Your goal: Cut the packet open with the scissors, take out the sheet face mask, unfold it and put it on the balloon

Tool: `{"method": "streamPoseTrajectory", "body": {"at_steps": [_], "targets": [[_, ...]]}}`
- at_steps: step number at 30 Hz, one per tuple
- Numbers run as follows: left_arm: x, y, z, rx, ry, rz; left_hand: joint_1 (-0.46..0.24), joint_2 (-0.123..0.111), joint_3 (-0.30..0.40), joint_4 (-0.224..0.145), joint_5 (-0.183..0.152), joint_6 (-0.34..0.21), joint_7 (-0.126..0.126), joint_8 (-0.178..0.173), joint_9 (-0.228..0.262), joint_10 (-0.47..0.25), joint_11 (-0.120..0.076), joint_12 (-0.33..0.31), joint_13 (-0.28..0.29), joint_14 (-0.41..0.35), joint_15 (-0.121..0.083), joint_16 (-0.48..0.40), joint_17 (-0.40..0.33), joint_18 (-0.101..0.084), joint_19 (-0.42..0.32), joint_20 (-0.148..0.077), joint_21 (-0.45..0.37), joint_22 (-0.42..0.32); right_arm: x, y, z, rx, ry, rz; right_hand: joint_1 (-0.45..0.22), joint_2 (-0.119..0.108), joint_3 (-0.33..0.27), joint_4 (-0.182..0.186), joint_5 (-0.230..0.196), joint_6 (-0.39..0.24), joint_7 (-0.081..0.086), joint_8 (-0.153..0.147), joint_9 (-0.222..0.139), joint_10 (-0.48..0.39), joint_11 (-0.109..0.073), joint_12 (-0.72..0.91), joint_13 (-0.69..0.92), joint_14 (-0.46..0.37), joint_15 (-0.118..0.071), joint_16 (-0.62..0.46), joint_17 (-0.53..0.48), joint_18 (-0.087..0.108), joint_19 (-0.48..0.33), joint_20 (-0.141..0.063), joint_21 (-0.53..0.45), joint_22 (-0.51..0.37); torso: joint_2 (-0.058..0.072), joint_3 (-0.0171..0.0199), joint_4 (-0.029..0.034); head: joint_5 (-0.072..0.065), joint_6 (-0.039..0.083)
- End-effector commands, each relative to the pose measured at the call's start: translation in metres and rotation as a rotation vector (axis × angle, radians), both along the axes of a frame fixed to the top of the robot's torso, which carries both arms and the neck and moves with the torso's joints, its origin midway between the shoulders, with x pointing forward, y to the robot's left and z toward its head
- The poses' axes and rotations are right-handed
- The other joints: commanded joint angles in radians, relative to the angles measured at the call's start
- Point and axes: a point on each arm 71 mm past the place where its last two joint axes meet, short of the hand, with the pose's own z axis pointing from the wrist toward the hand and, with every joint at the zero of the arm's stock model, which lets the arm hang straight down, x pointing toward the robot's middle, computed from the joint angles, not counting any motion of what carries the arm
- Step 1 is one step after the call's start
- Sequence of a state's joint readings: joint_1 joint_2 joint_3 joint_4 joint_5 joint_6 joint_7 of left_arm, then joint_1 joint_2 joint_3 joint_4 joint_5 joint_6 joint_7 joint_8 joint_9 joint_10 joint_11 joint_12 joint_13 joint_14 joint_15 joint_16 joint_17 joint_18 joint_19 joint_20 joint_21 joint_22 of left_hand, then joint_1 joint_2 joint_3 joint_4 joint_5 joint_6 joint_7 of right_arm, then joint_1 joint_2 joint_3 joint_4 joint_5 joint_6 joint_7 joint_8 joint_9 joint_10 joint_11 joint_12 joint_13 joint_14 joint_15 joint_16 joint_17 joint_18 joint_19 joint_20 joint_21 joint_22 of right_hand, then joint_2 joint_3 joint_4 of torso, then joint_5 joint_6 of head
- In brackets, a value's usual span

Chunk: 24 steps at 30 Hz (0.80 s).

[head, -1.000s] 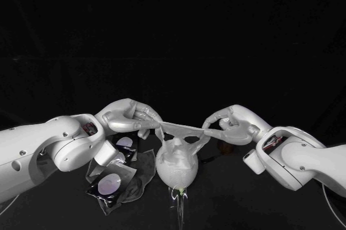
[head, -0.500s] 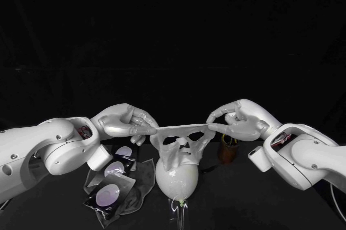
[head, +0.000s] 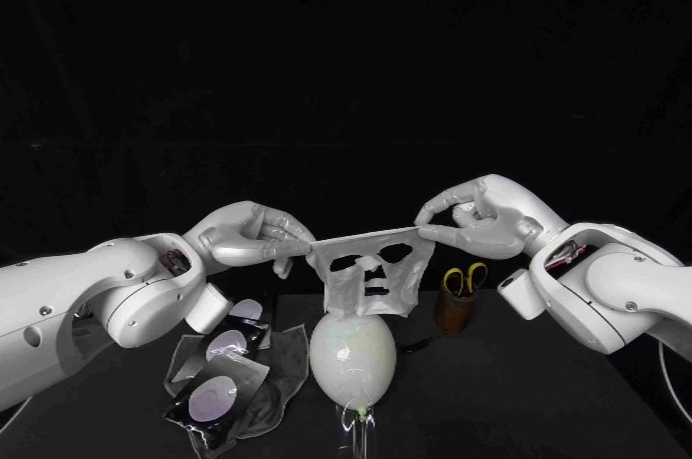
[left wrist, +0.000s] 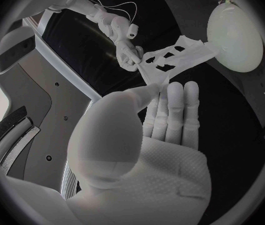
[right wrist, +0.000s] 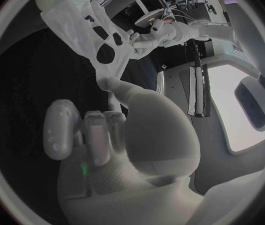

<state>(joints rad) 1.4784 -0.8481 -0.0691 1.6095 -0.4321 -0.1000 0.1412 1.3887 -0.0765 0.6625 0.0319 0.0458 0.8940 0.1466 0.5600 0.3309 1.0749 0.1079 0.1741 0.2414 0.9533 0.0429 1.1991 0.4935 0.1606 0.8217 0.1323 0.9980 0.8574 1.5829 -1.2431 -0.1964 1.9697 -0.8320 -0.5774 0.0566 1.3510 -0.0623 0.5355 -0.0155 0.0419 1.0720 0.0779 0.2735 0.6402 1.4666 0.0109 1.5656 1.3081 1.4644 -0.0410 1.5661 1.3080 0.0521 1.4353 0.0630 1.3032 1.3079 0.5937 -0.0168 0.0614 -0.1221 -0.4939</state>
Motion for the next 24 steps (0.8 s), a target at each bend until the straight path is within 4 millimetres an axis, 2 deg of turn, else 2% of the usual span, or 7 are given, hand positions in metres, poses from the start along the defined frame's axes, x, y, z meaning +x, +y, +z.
{"method": "streamPoseTrajectory", "body": {"at_steps": [1,5,13,14,15,17,24], "targets": [[0.003,0.002,0.005,-0.066,-0.023,0.045,-0.001,0.01,0.006,0.004,0.001,-0.006,0.011,0.009,0.104,0.027,-0.001,-0.002,-0.01,0.024,-0.001,0.001,-0.002,0.021,0.01,0.006,0.0,0.001,0.002,0.0,-0.001,-0.031,0.023,0.009,-0.011,0.003,0.005,0.002,0.006,0.005,0.0,0.005,0.005,0.104,-0.007,0.005,0.263,0.106,-0.006,0.005,0.263,0.004,0.004,-0.005,0.004,0.188,0.001,0.0007,-0.0006,-0.003,-0.001],[0.0,-0.001,0.005,-0.076,-0.003,0.016,0.003,0.004,0.011,0.0,0.002,-0.015,0.005,0.015,0.129,0.112,-0.02,0.007,-0.016,0.082,-0.017,0.017,0.0,0.025,0.036,-0.001,0.015,0.008,0.003,0.001,-0.002,-0.046,0.029,0.015,-0.011,0.003,0.006,0.001,0.006,0.004,0.0,0.005,0.005,0.104,-0.007,0.005,0.263,0.106,-0.006,0.005,0.263,0.005,0.003,-0.005,0.002,0.188,0.001,0.0007,-0.0022,-0.004,-0.002],[-0.007,-0.004,0.004,-0.061,0.039,-0.062,0.008,-0.01,0.017,-0.011,0.002,-0.011,0.004,0.013,0.142,0.143,-0.026,-0.001,-0.024,0.107,-0.023,0.021,0.015,0.024,0.047,-0.01,0.024,0.013,0.002,0.006,-0.007,-0.064,0.056,0.034,-0.012,0.003,0.006,0.001,0.006,0.004,0.0,0.006,0.006,0.104,-0.007,0.005,0.263,0.106,-0.006,0.005,0.263,0.005,0.003,-0.005,0.001,0.187,-0.001,0.0007,0.0,-0.005,-0.006],[-0.009,-0.005,0.004,-0.055,0.045,-0.074,0.009,-0.011,0.018,-0.012,0.002,-0.01,0.004,0.013,0.143,0.147,-0.026,-0.001,-0.024,0.113,-0.024,0.025,0.025,0.024,0.048,-0.011,0.025,0.014,0.002,0.007,-0.008,-0.063,0.059,0.036,-0.012,0.003,0.006,0.001,0.006,0.004,0.0,0.006,0.006,0.104,-0.007,0.005,0.263,0.106,-0.006,0.005,0.263,0.005,0.003,-0.005,0.001,0.187,0.0,0.0007,-0.0005,-0.005,-0.006],[-0.011,-0.005,0.003,-0.045,0.056,-0.097,0.008,-0.012,0.018,-0.013,0.002,-0.007,0.003,0.011,0.147,0.162,-0.029,0.002,-0.022,0.17,-0.026,0.066,0.126,0.022,0.062,-0.013,0.036,0.025,0.001,0.008,-0.008,-0.06,0.066,0.039,-0.012,0.003,0.006,0.001,0.006,0.004,0.0,0.006,0.006,0.104,-0.007,0.005,0.263,0.106,-0.006,0.005,0.263,0.005,0.003,-0.005,0.001,0.187,0.0,0.0005,-0.001,-0.006,-0.008],[-0.015,-0.005,0.002,-0.028,0.071,-0.129,0.007,-0.012,0.018,-0.013,0.002,-0.006,0.001,0.008,0.15,0.175,-0.032,0.006,-0.019,0.207,-0.028,0.095,0.193,0.016,0.086,-0.015,0.056,0.048,-0.001,0.009,-0.009,-0.058,0.074,0.043,-0.012,0.003,0.006,0.001,0.006,0.004,0.0,0.006,0.006,0.104,-0.007,0.005,0.263,0.106,-0.006,0.005,0.263,0.005,0.003,-0.005,0.001,0.187,0.0,0.0004,-0.0013,-0.006,-0.009],[-0.028,-0.006,-0.002,0.045,0.128,-0.235,0.007,-0.016,0.017,-0.016,0.002,-0.005,-0.001,0.004,0.155,0.185,-0.035,0.009,-0.014,0.219,-0.031,0.11,0.218,0.015,0.095,-0.017,0.065,0.057,-0.01,0.01,-0.014,-0.048,0.111,0.06,-0.013,0.002,0.007,0.001,0.007,0.003,0.0,0.007,0.007,0.104,-0.007,0.005,0.263,0.106,-0.006,0.005,0.263,0.005,0.002,-0.005,0.0,0.187,-0.001,0.0,0.0003,-0.01,-0.022]]}}
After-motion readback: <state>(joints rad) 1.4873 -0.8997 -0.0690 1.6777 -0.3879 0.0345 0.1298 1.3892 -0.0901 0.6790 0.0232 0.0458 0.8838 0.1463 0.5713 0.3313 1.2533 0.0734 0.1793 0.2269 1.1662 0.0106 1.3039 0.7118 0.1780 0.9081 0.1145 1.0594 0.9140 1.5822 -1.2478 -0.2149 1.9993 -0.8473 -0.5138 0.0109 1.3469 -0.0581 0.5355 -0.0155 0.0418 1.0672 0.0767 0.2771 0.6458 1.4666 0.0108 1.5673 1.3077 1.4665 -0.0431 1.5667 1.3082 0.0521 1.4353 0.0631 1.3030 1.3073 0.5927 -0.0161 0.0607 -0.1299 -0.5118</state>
